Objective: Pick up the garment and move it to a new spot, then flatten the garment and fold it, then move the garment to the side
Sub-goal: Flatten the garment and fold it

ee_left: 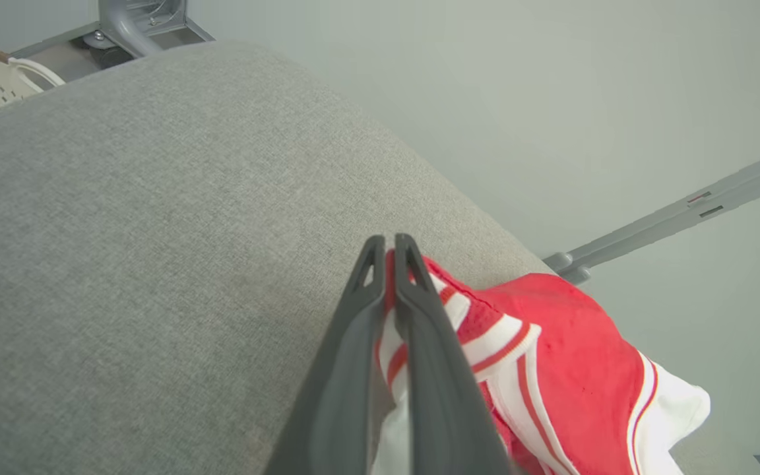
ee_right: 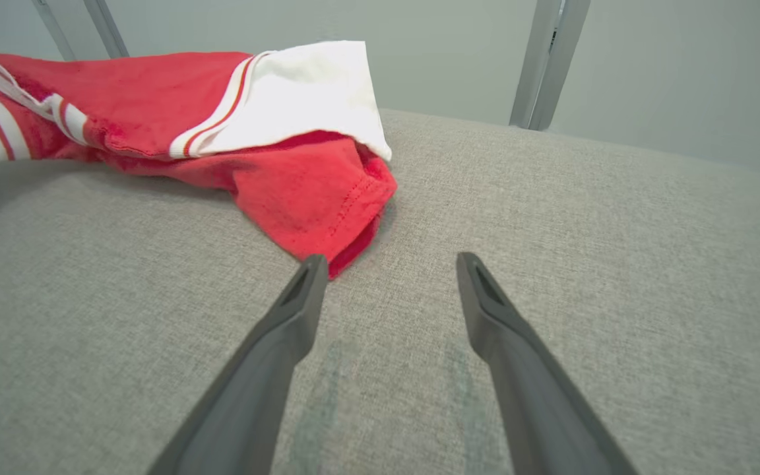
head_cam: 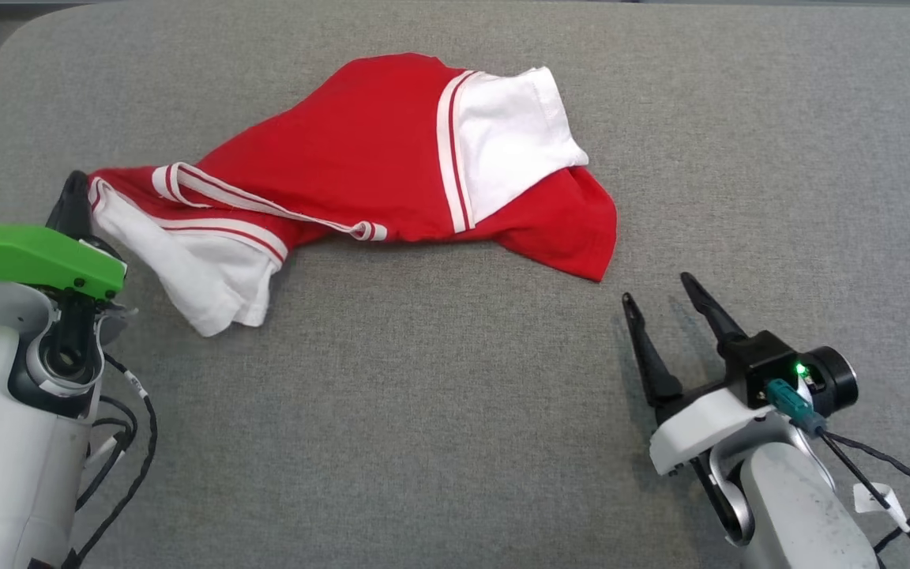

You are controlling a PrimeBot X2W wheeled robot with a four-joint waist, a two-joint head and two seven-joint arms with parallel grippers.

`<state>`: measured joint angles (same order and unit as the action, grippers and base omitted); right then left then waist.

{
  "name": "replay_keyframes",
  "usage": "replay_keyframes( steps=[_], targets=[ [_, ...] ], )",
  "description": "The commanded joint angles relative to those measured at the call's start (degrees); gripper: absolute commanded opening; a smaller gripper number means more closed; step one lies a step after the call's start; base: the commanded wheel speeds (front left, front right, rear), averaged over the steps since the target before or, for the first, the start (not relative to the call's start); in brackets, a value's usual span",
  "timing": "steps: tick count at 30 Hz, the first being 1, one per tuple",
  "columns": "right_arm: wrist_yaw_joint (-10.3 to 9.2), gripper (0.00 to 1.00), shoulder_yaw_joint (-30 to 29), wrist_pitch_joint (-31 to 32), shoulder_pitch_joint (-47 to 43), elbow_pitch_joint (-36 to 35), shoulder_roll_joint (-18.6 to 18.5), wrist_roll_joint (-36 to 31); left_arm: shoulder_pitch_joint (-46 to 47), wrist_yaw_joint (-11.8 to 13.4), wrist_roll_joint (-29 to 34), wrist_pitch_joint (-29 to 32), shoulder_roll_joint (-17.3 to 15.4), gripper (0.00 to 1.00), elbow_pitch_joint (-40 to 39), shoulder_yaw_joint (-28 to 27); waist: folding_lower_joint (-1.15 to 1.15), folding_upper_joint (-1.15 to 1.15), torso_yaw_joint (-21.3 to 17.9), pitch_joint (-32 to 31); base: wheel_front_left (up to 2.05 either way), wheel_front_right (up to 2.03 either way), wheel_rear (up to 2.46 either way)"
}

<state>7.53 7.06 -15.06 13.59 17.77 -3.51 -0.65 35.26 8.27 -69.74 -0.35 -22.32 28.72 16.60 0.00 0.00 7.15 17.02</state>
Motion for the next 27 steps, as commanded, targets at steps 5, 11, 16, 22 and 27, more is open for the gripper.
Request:
replay_keyframes(
  steps=[5,11,16,22,27],
  targets=[
    [-0.08,1.0,3.47,1.07,4.97,6.03,-0.76,1.79,2.16,-1.13,6.18,-4.48,-1.78,1.0,-2.64,2.45,0.0,0.0,1.02,-0.19,0.0,0.0,0.0],
    [-0.08,1.0,5.01,2.79,9.18,12.15,-0.74,2.14,0.32,0.08,9.26,-6.91,-2.94,1.0,-7.83,3.66,0.0,0.0,2.51,-0.35,0.0,0.0,0.0],
    [-0.08,1.0,5.23,4.58,13.26,19.36,-0.36,3.34,-5.42,2.26,13.6,-11.78,-3.51,1.0,-17.34,4.63,0.0,0.0,4.25,-0.65,0.0,0.0,0.0],
    [-0.03,0.0,5.77,5.93,15.47,25.48,-0.1,6.91,-15.89,6.3,14.56,-13.86,-1.44,1.0,-28.79,4.43,0.0,0.0,7.06,-1.55,0.0,0.0,0.0],
    [-0.03,0.0,8.26,7.15,15.94,24.6,-0.72,14.28,-22.81,8.06,13.48,-14.3,0.77,1.0,-34.13,4.45,0.0,0.0,7.64,-2.73,0.0,0.0,0.0]
  ],
)
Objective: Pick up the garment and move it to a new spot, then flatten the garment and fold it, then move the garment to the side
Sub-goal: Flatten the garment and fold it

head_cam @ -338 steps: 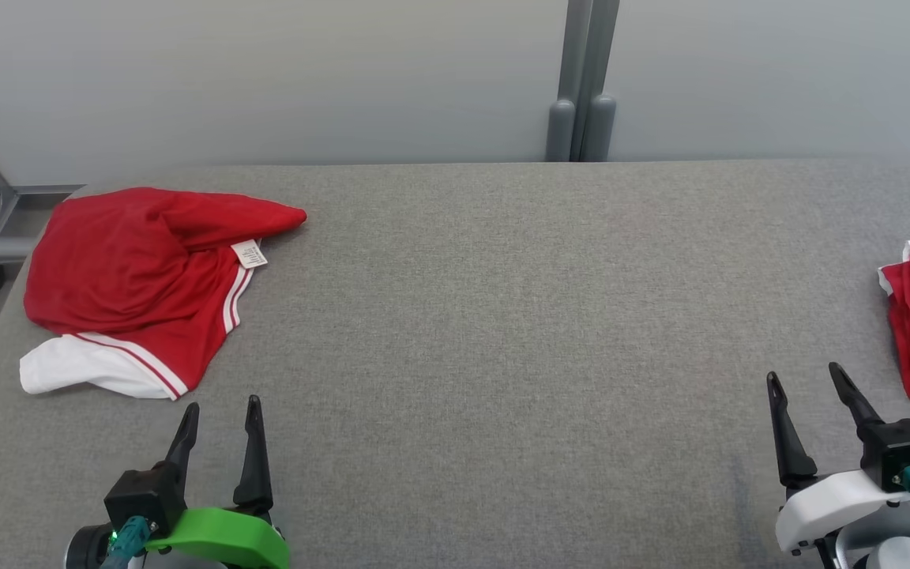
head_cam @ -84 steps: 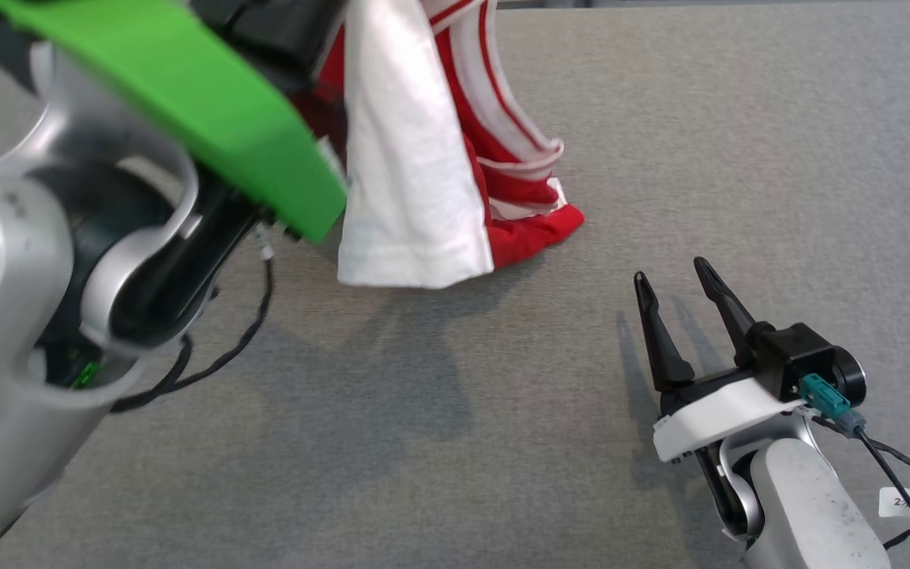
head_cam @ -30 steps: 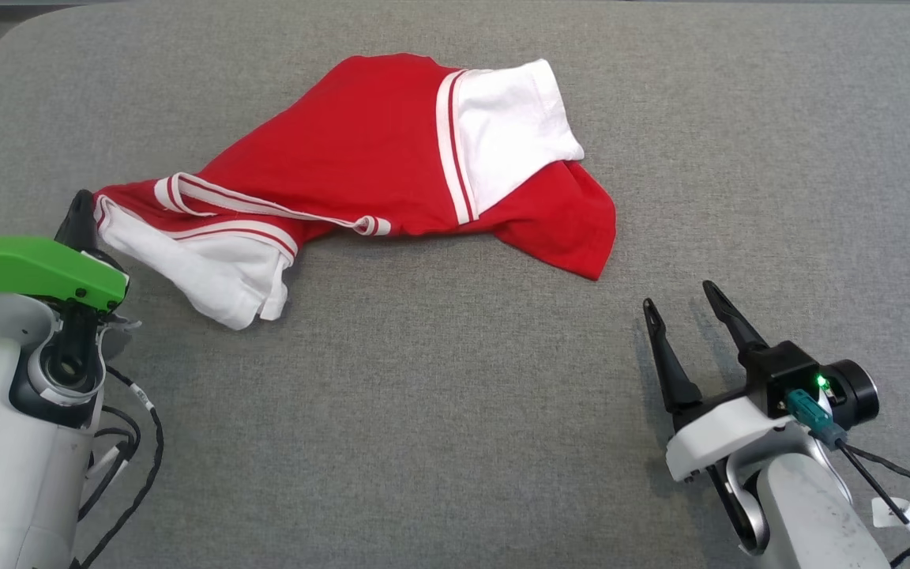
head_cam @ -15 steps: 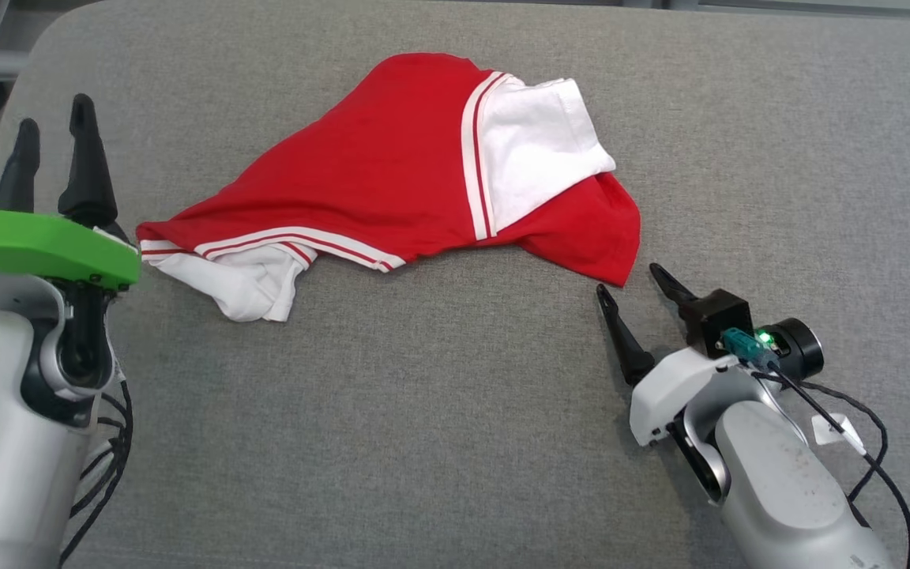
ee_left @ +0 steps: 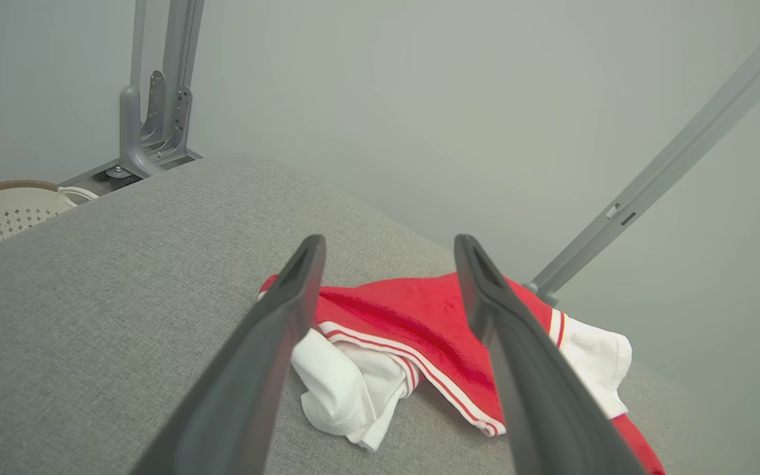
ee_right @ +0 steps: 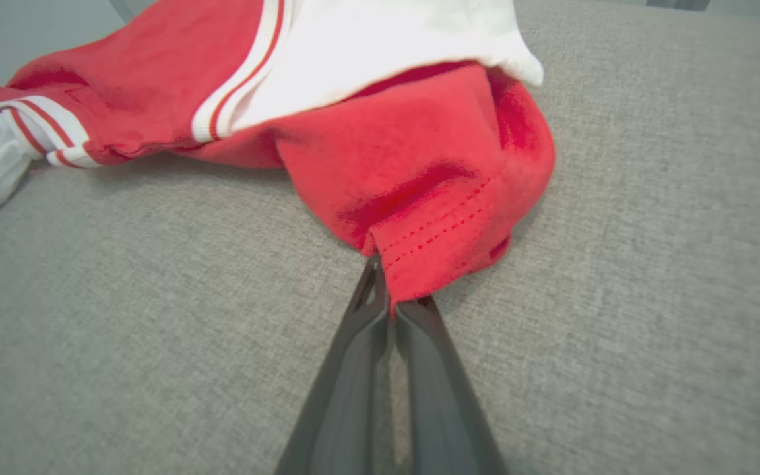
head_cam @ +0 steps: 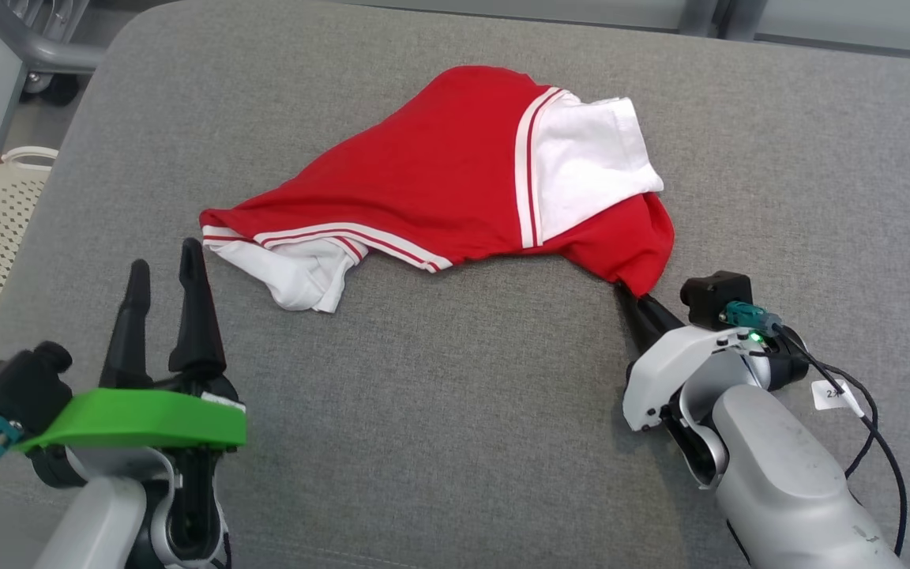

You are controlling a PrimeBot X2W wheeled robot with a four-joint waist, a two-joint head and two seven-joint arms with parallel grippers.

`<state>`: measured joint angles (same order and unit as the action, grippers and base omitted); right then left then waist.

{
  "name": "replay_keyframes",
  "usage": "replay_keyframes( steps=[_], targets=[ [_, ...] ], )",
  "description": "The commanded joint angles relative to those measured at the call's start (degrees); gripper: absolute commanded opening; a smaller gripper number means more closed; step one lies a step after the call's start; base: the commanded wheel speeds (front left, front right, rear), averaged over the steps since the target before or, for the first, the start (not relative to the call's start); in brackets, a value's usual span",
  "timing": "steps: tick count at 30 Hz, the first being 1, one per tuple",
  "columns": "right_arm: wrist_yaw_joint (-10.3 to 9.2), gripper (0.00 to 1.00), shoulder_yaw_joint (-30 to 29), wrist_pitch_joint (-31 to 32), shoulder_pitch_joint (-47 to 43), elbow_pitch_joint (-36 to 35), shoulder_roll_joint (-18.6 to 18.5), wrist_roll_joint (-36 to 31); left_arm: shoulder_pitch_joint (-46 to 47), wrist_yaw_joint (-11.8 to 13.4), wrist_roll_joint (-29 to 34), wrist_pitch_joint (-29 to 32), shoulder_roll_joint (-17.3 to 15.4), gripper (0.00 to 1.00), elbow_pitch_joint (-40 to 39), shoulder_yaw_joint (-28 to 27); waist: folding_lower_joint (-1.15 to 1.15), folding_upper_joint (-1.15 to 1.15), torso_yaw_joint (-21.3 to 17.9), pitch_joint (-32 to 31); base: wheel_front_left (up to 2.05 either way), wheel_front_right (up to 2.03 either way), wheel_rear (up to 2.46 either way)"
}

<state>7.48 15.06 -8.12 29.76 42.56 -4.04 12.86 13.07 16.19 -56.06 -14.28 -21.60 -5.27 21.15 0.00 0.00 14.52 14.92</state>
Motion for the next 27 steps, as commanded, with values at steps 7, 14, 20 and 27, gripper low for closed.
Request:
replay_keyframes(
  steps=[7,14,20,27],
  targets=[
    [0.01,0.0,4.34,10.51,-4.71,-19.75,-7.91,19.91,-6.25,1.42,-1.6,-0.23,1.13,1.0,-4.65,0.55,0.0,0.0,-1.19,-2.73,0.0,0.0,0.0],
    [0.02,0.0,-6.46,27.52,-12.1,-47.32,-12.78,40.54,-7.63,1.58,-2.5,0.42,1.1,1.0,-6.06,0.46,0.0,0.0,-3.32,-4.7,0.0,0.0,0.0],
    [0.02,0.0,-20.7,43.04,-15.86,-51.65,-7.75,44.16,-7.5,1.17,-2.86,0.71,1.64,1.0,-6.39,1.12,0.0,0.0,-3.9,-4.81,0.0,0.0,0.0],
    [0.02,0.0,-27.91,53.24,-15.8,-44.96,-7.4,24.56,-5.8,-0.62,-2.69,2.84,3.26,1.0,-4.15,5.24,0.0,0.0,-2.42,-2.99,0.0,0.0,0.0]
  ],
)
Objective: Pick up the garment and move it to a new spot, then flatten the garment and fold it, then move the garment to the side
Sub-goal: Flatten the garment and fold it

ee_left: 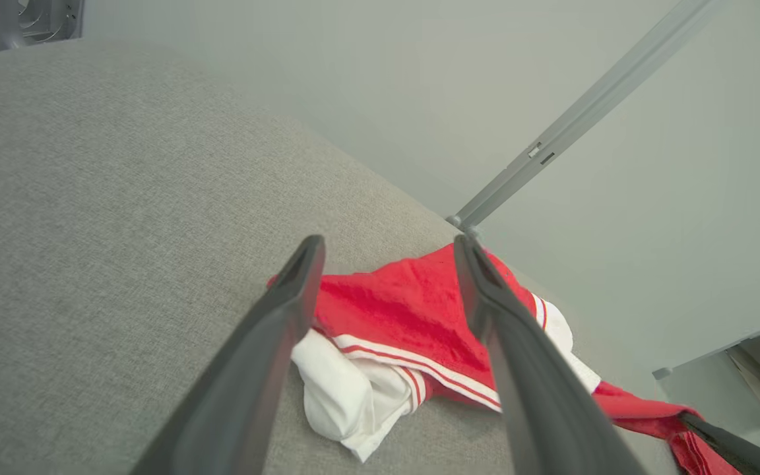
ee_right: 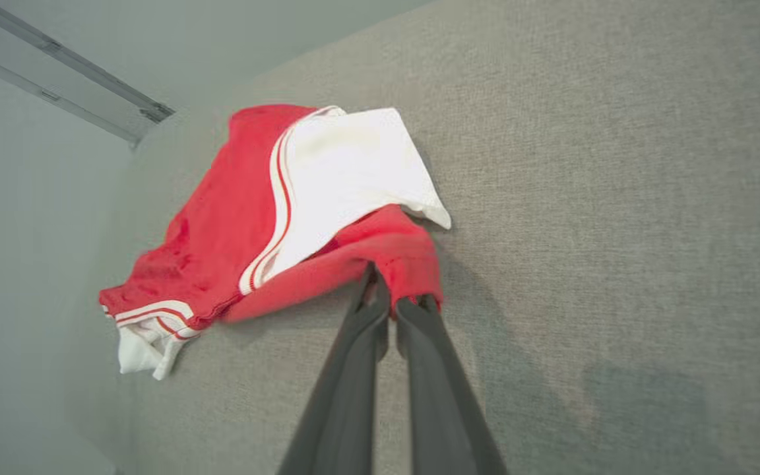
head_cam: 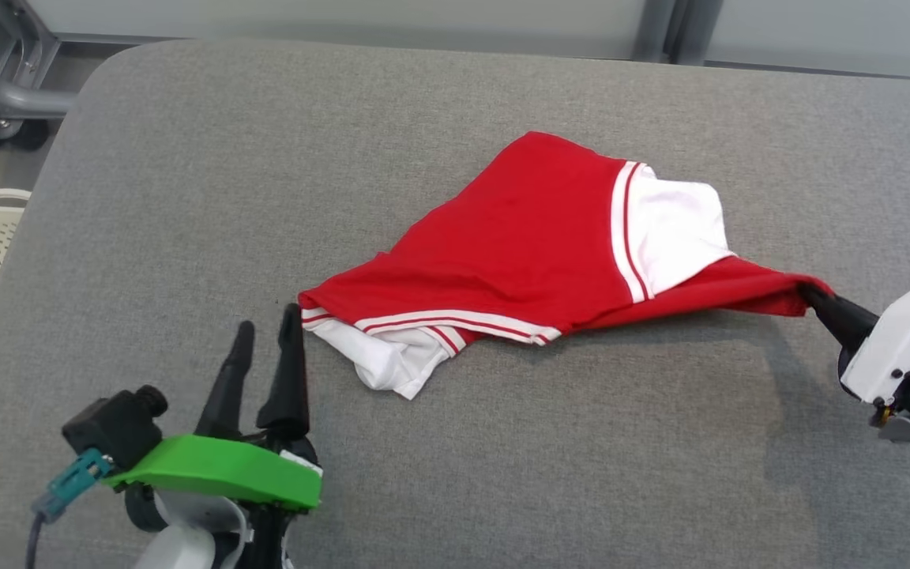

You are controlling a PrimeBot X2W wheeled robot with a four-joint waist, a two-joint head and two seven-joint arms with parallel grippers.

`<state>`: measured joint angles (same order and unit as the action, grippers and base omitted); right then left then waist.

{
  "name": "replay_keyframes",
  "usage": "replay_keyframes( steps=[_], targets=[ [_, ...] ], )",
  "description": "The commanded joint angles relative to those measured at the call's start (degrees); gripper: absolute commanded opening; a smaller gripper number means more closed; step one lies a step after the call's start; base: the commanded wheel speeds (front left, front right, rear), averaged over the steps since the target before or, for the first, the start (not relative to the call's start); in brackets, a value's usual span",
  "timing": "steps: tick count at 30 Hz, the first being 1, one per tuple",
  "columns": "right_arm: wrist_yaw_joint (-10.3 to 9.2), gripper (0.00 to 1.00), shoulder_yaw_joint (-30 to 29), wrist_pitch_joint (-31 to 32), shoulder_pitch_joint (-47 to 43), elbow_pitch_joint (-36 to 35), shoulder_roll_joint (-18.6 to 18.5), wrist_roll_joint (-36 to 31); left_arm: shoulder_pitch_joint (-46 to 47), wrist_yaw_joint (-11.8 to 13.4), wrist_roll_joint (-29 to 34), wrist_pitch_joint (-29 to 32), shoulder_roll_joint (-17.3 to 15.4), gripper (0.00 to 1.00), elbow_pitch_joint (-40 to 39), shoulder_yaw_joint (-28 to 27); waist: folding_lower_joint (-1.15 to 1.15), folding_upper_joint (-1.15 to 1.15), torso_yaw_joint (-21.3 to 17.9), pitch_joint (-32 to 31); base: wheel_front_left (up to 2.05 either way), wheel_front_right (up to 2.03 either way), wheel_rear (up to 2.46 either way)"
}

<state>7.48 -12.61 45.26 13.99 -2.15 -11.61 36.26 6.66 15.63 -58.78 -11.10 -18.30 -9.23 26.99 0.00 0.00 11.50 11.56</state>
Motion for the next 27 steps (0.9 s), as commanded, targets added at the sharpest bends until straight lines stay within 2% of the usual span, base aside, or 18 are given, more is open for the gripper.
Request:
replay_keyframes(
  steps=[1,2,3,4,5,6,10,16,22,27],
  targets=[
    [0.02,0.0,0.31,0.2,-1.07,0.19,-0.47,-0.95,0.94,-0.34,0.08,0.3,0.28,1.0,0.3,0.37,0.0,0.0,1.04,0.53,0.0,0.0,0.0],
    [0.02,0.0,0.87,0.31,-1.89,0.55,-0.86,-2.14,1.17,-0.68,0.01,0.91,0.54,1.0,0.78,1.21,0.0,0.0,1.36,0.63,0.0,0.0,0.0],
    [0.02,0.05,1.18,0.09,-2.51,0.87,-1.05,-3.18,1.26,-1.06,0.0,1.61,0.59,1.0,1.39,2.07,0.0,0.0,1.5,0.68,0.0,0.0,0.0],
    [0.02,0.34,1.5,-0.41,-2.9,0.88,-1.76,-4.26,1.51,-1.41,0.29,2.16,0.53,1.0,1.86,2.92,0.0,0.0,1.57,0.79,0.0,0.0,0.0],
    [0.02,0.71,1.93,-0.86,-3.33,0.93,-2.28,-4.92,1.93,-1.8,0.76,2.67,0.41,1.0,2.43,3.75,0.0,0.0,1.58,0.85,0.0,0.0,0.0],
    [0.02,1.0,2.59,-1.41,-3.79,0.89,-2.76,-5.58,2.37,-2.16,1.39,3.02,0.14,1.0,2.93,4.51,0.0,0.0,1.44,0.9,0.0,0.0,0.0],
    [0.02,1.0,5.18,-3.64,-4.84,-0.31,-4.97,-7.68,4.45,-3.07,2.92,4.28,0.37,1.0,3.93,6.55,0.0,0.0,0.17,1.0,0.0,0.0,0.0],
    [0.02,1.0,7.45,-8.24,-7.3,-4.16,-8.02,-10.62,6.93,-2.64,3.35,5.38,0.64,1.0,5.65,6.86,0.0,0.0,-3.15,1.33,0.0,0.0,0.0],
    [0.02,1.0,6.61,-16.02,-10.61,-8.21,-7.57,-14.58,6.08,-1.57,3.52,4.92,-0.08,1.0,8.0,6.38,0.0,0.0,-6.63,2.58,0.0,0.0,0.0],
    [0.02,1.0,8.96,-23.37,-15.57,-9.43,-6.47,-18.05,4.16,-0.96,2.96,3.51,-0.5,1.0,8.41,5.28,0.0,0.0,-8.27,3.65,0.0,0.0,0.0]
  ],
)
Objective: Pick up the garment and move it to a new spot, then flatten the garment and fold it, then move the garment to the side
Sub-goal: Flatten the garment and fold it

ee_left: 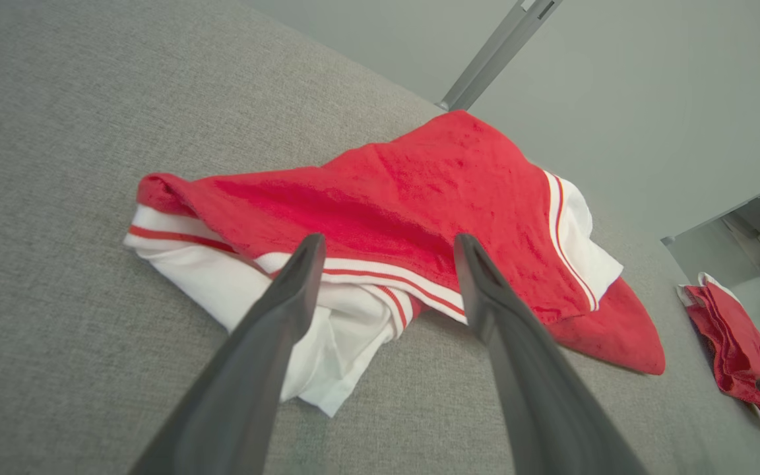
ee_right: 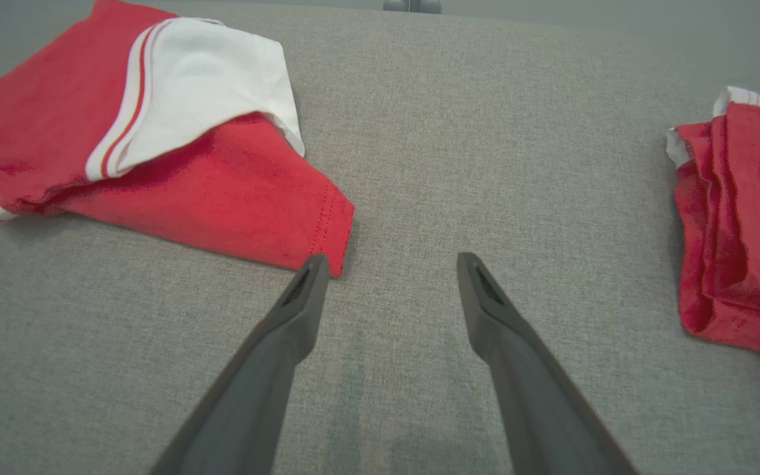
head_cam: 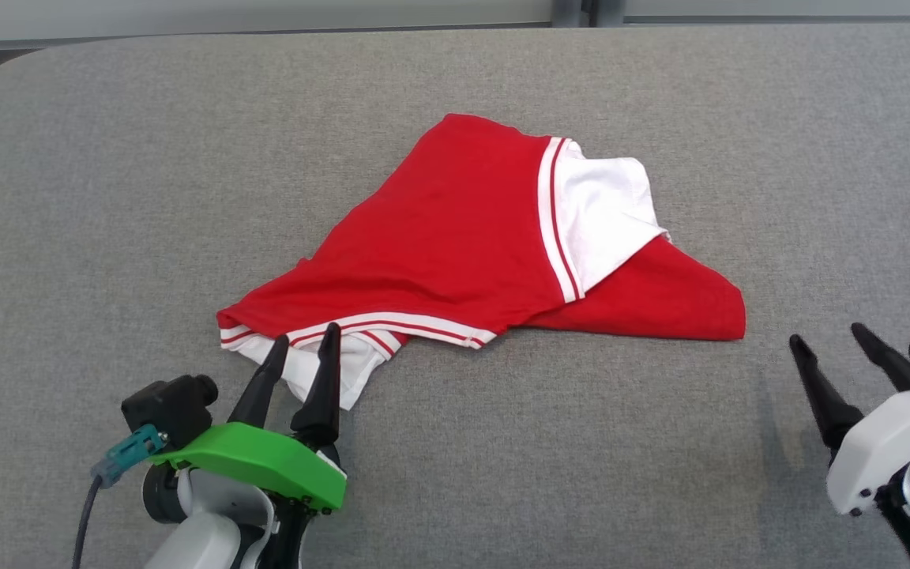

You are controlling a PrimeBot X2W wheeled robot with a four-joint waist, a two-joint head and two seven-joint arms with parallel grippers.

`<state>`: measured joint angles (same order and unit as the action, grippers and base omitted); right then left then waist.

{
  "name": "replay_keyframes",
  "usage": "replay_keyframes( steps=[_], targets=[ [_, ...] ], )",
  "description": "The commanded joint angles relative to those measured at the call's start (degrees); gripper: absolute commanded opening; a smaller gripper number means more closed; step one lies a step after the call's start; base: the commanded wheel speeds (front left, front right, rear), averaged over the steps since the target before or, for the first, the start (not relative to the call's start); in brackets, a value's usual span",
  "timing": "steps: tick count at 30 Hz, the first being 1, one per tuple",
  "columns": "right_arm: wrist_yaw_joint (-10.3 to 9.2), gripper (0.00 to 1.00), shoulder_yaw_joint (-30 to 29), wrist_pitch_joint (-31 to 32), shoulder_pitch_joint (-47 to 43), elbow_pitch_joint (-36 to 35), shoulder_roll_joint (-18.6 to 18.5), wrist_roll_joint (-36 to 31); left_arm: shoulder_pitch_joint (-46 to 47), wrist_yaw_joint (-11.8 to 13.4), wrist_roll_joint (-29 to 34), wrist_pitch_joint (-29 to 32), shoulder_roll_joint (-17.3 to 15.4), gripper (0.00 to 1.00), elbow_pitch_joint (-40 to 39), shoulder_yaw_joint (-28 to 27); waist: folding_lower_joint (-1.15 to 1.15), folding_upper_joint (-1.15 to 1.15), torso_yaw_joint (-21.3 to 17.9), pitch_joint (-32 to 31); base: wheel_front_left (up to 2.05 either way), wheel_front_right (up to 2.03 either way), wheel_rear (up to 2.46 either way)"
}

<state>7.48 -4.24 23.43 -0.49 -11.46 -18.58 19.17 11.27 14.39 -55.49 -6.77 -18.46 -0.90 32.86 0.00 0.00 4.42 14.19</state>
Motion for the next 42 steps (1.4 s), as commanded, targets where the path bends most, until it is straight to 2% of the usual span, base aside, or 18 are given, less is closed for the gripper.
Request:
replay_keyframes(
  steps=[1,6,10,12,13,17,25,34,38,42],
  targets=[
    [0.02,1.0,1.59,-3.13,-1.94,0.11,0.81,-1.48,-0.92,0.47,0.05,-1.77,-0.53,1.0,-0.06,-1.05,0.0,0.0,-1.52,1.08,0.0,0.0,0.0],
    [0.01,1.0,4.89,-14.79,-4.09,3.08,2.29,-5.82,-3.14,0.76,3.11,-6.62,-0.82,1.0,-1.27,-3.18,0.0,0.0,-2.17,0.5,0.0,0.0,0.0],
    [0.0,1.0,6.49,-24.05,-4.41,7.26,4.1,-9.13,-4.91,0.54,7.16,-8.17,-1.28,1.0,-0.25,-4.97,0.0,0.0,-1.9,-1.63,0.0,0.0,0.0],
    [0.0,1.0,7.78,-28.6,-4.61,9.54,4.26,-10.51,-6.31,0.23,8.43,-8.37,-0.46,1.0,1.06,-6.33,0.0,0.0,-1.57,-3.45,0.0,0.0,0.0],
    [0.0,1.0,7.78,-28.6,-4.61,9.54,4.26,-10.51,-6.31,0.23,8.43,-8.37,-0.46,1.0,1.06,-6.33,0.0,0.0,-1.57,-3.45,0.0,0.0,0.0],
    [-0.01,1.0,8.11,-35.23,-5.68,14.7,5.88,-12.08,-9.49,-1.01,13.79,-8.43,0.57,1.0,2.5,-10.48,0.0,0.0,-1.01,-7.11,0.0,0.0,0.0],
    [0.0,1.0,5.79,-38.58,-6.77,20.14,8.27,-14.37,-16.15,-5.08,23.84,-8.47,1.36,1.0,5.02,-17.64,0.0,0.0,-0.97,-12.79,0.0,0.0,0.0],
    [0.0,1.0,3.52,-38.67,-7.95,17.68,10.26,-15.64,-22.23,-10.45,30.0,-8.46,3.63,1.0,8.56,-23.83,0.0,0.0,-0.52,-15.54,0.0,0.0,0.0],
    [0.0,1.0,2.01,-38.68,-8.93,17.57,10.88,-16.07,-23.01,-13.52,32.51,-8.44,4.82,1.0,9.17,-24.71,0.0,0.0,-0.18,-15.9,0.0,0.0,0.0],
    [0.0,1.0,0.89,-38.69,-8.14,17.95,10.9,-16.7,-22.98,-15.37,34.23,-8.43,6.38,1.0,9.74,-25.94,0.0,0.0,-0.27,-15.85,0.0,0.0,0.0]
  ],
)
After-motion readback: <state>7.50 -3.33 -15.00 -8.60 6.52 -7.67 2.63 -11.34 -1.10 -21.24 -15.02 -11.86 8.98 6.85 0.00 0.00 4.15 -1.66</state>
